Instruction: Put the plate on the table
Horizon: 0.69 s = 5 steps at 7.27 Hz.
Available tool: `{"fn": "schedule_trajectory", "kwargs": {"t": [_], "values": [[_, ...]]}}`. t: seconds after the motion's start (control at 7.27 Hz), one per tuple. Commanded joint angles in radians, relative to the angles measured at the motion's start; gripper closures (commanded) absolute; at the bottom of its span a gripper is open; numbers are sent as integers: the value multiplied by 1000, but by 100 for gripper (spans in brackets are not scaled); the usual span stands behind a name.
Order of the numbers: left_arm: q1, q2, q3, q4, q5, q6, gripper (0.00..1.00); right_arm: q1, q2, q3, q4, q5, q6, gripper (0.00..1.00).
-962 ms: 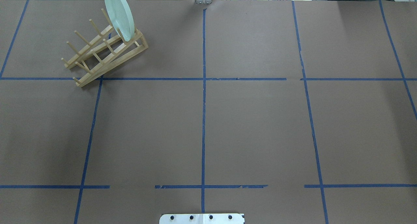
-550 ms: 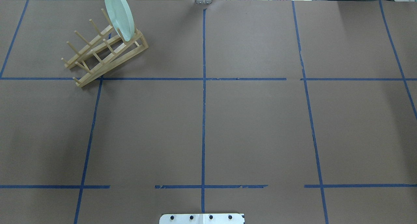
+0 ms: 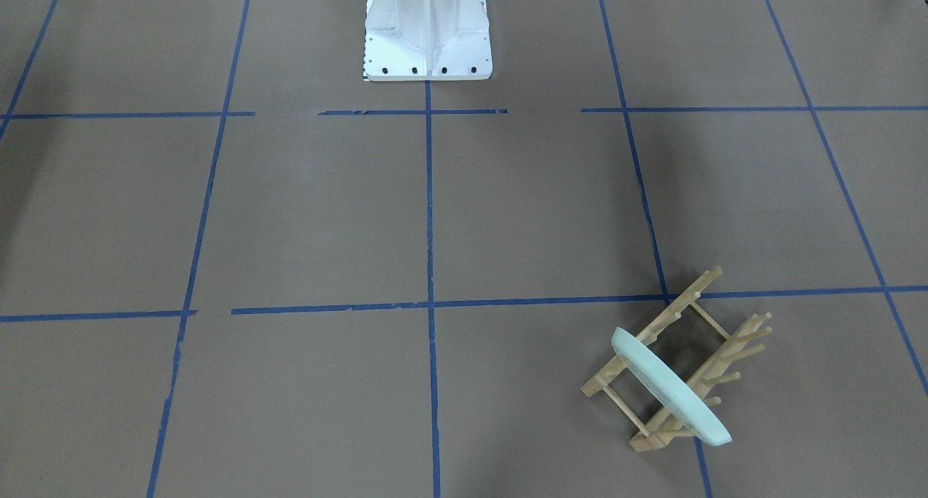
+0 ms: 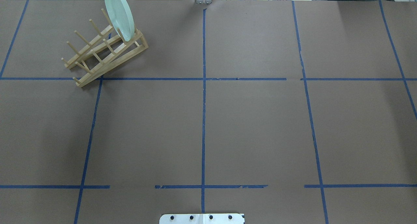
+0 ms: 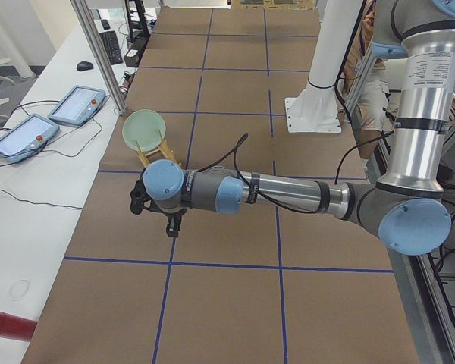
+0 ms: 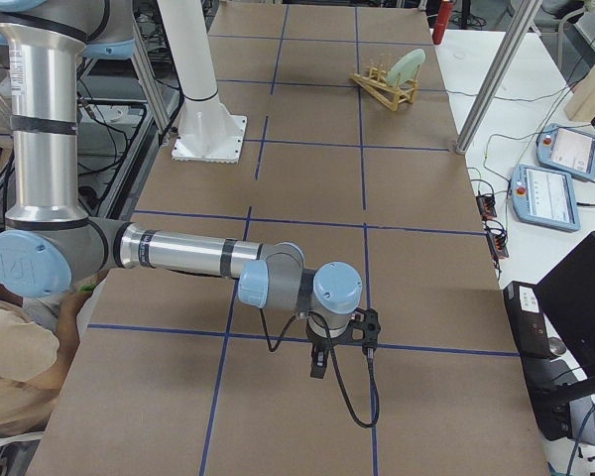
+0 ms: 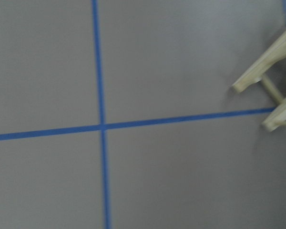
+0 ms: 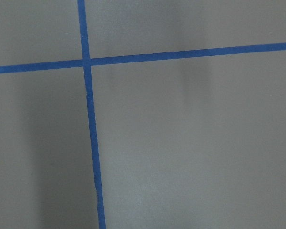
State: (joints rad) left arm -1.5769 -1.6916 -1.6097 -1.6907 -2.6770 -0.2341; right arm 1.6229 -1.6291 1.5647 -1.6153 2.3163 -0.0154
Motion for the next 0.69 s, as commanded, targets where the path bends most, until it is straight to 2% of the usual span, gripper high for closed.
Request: {"fn": "schedule_trajectory", "kwargs": {"t": [0.0,0.14,0.28,0.41,0.55], "values": [[122,-127,55,-361,45,-535,7,0,0,0,0,0,0,0],[200,-176,104,-511,153,-720,1,0,0,0,0,0,0,0],[313,-200,122,-675,260,-886,0,0,0,0,0,0,0,0],[348,-268,176,-830,369,-1124,0,0,0,0,0,0,0,0],[369,-314,227,-983,431,-1368,0,0,0,0,0,0,0,0]]}}
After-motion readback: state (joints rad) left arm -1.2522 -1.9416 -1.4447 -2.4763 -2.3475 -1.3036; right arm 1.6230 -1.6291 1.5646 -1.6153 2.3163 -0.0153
